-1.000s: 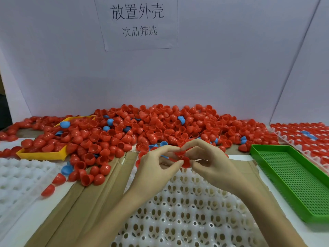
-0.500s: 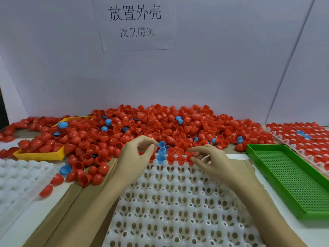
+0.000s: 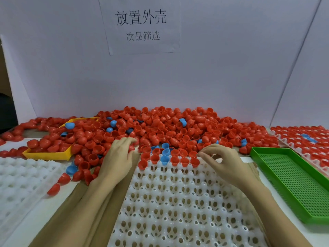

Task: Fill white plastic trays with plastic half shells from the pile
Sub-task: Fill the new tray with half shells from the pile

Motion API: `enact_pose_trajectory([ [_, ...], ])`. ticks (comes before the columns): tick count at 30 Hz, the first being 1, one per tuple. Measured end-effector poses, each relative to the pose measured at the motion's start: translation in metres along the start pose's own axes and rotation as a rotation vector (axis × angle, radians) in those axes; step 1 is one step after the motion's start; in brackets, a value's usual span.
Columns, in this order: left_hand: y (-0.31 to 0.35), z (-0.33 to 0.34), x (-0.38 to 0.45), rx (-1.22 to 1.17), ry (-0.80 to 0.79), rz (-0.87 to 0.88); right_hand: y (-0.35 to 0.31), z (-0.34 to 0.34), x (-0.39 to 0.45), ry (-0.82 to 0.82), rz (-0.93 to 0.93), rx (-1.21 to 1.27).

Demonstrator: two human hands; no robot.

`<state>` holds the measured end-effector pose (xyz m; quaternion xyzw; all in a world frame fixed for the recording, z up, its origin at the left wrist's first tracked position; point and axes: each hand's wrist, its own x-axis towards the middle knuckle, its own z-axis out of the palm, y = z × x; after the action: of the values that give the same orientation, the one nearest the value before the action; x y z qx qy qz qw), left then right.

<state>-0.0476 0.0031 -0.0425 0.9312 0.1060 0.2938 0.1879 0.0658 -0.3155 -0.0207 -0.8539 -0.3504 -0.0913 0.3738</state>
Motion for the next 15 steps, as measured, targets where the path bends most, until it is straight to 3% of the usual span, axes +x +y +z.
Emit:
enact_pose_trajectory([
  [5, -0.014, 0.012, -0.006, 0.282, -0.222, 0.121, 0.005, -0.010, -0.001, 0.088, 0.020, -0.015],
  [10, -0.017, 0.010, -0.005, 0.340, -0.139, 0.169, 0.007, -0.010, -0.002, 0.087, 0.033, -0.035],
  [15, -0.020, 0.008, -0.006, 0.416, -0.100, 0.064, 0.005, -0.009, -0.001, 0.092, 0.022, -0.024],
])
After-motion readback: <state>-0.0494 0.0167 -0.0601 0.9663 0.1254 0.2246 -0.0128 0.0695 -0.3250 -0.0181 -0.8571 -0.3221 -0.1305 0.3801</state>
